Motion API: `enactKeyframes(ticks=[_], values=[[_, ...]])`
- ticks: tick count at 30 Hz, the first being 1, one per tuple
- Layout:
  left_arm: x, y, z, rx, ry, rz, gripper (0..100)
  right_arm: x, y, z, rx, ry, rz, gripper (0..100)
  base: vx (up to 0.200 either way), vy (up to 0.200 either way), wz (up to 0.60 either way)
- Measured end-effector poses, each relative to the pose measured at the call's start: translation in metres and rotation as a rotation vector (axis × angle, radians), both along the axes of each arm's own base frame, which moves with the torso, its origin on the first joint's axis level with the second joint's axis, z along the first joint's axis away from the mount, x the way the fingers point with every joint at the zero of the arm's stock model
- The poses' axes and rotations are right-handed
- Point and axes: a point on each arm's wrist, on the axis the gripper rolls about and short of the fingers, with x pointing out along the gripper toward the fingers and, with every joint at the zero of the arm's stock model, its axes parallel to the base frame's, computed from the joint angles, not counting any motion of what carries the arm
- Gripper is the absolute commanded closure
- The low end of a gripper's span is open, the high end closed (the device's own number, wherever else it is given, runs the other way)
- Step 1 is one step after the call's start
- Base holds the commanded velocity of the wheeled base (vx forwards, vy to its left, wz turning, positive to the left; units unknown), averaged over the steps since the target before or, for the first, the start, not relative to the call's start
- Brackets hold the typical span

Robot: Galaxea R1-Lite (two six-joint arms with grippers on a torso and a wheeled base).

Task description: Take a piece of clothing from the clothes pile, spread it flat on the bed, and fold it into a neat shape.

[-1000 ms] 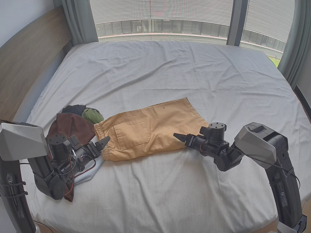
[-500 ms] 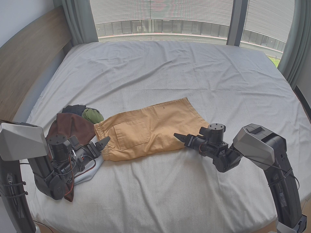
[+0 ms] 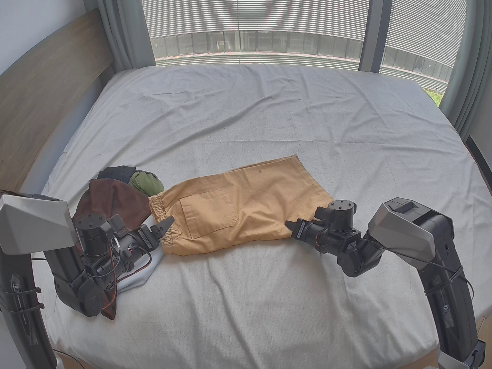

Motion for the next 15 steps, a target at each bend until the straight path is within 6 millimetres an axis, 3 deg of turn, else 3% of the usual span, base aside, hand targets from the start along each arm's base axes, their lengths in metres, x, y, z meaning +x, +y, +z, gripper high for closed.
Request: enactKeyframes(ticks=[15], values=[[0.000,0.000,0.000,0.000,0.001,0.000,0,-0.029,-0.010,0.018,-0.074,0.002,0.007,100,0.000,0.000,0.00]])
